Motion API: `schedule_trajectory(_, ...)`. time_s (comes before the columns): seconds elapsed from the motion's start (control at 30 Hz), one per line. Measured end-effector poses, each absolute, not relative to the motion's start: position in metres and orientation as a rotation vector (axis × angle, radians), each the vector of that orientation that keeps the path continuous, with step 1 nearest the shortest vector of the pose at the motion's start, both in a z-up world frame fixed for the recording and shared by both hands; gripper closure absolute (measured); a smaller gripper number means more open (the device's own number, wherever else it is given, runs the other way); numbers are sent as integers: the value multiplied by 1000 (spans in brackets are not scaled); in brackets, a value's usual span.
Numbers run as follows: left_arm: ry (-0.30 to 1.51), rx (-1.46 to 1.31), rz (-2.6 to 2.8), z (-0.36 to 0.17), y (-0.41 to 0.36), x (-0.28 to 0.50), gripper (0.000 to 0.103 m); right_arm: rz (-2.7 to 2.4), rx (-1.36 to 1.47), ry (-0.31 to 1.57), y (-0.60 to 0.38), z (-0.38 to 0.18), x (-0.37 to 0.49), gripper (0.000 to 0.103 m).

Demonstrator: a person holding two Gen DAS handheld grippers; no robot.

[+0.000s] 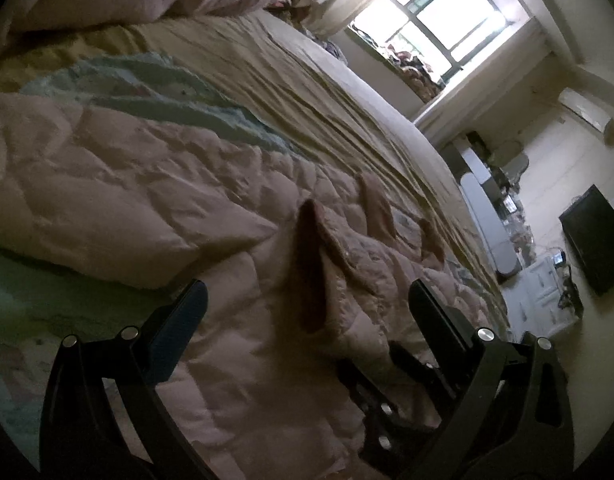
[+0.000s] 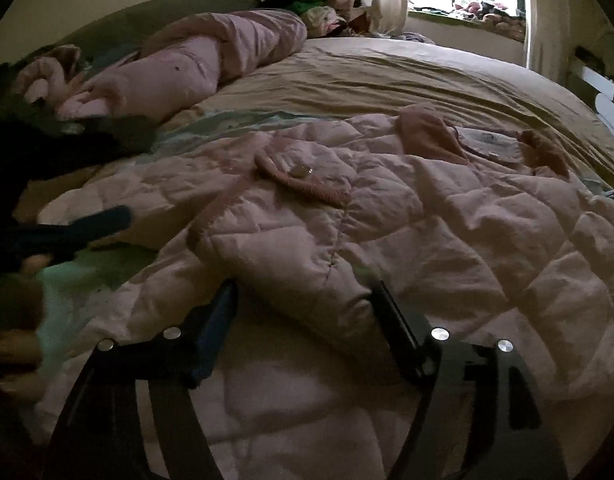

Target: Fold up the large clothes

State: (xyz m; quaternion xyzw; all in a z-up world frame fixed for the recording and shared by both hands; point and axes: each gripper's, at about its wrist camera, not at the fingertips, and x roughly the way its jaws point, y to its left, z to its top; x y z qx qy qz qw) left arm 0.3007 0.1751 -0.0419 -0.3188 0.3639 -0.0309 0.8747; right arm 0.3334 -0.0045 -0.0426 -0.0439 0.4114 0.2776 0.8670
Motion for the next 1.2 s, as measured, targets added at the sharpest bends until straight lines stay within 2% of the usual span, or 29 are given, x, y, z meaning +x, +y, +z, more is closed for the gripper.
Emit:
schedule_trajectory(0.33,848,-600,-131,-71,136,326,9,542,84,870,-96,-11,304,32)
schedule_trajectory(0.4,829,-550,-93,-74,129,327,15,462,97,870,-129,-7,306,38)
schedule_trajectory(0.47,813,-423,-45,-73,115,327,51,397,114,875,-155,-8,311,41)
schedule_trajectory(0.53,834,-372,-51,-74,107,328,66,332,139,881,-181,-9,316,43)
schedule_trajectory(0.57,834,-349,-46,-74,105,327,81,308,143,881,-192,-9,318,43)
schedule_trajectory(0.6,829,-335,-40,-74,105,326,90,291,140,880,-199,-9,319,43)
schedule_trajectory(0.67,810,-338,-46,-70,109,322,94,227,129,871,-216,-8,324,44)
schedule_trajectory(0.9,754,-290,-6,-44,114,311,94,138,126,831,-249,9,366,45)
schedule_trajectory(1.2,857,-294,-14,-70,114,321,93,40,57,1000,-258,-58,424,44)
